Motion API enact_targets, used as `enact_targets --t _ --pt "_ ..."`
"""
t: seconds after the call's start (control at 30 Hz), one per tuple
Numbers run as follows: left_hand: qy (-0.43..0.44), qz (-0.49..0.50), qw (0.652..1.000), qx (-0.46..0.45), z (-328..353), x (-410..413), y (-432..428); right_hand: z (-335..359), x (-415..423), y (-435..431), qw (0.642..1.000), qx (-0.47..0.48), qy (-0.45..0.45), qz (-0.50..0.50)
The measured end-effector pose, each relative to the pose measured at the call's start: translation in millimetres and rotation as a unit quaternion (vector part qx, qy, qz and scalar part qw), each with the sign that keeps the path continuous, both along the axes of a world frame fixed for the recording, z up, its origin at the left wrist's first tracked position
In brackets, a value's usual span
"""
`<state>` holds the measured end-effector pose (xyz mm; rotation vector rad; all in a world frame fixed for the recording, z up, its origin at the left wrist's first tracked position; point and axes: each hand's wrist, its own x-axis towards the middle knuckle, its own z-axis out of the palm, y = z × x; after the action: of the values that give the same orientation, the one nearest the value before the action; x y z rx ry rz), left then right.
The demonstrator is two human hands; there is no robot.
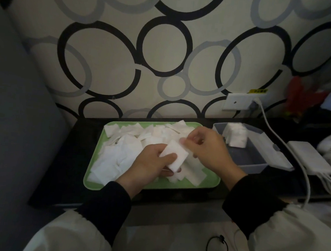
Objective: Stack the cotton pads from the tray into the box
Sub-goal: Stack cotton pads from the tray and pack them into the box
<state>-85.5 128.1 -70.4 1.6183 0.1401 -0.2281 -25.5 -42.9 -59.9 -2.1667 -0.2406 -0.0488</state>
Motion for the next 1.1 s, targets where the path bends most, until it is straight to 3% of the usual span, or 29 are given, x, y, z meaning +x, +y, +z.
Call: enact_targets --t 0.13,0.3,0.43,0.57,0.67,0.8,0.93,1.1 --pt "-0.006 0.097 0.995 -0.001 -7 7 4 -11 14 -17 0.993 0.019 -0.001 -0.116" --pt "-0.022 0.142 0.99 0.012 -13 11 9 -27 18 -20 0.994 -0.086 0.063 -0.007" --pt "-0.038 0.151 0.988 0.021 -12 14 7 -30 13 -18 0.968 -0.231 0.071 0.07" --pt "-0.037 0.152 0.987 0.026 -12 16 4 -32 15 -18 0.971 -0.225 0.06 0.053" --pt "-0.037 0.161 0.986 0.032 -13 17 3 -28 19 -20 0.985 -0.159 0.061 0.026" --pt "-0.039 0.171 0.984 0.009 -14 17 4 -18 20 -25 0.995 0.049 0.082 -0.03" --pt "-0.024 0.176 0.984 0.012 -15 17 3 -6 14 -28 0.954 0.232 0.189 -0.017" --pt "-0.023 0.144 0.989 0.03 -13 15 -2 -1 7 -32 0.925 0.281 0.245 0.08"
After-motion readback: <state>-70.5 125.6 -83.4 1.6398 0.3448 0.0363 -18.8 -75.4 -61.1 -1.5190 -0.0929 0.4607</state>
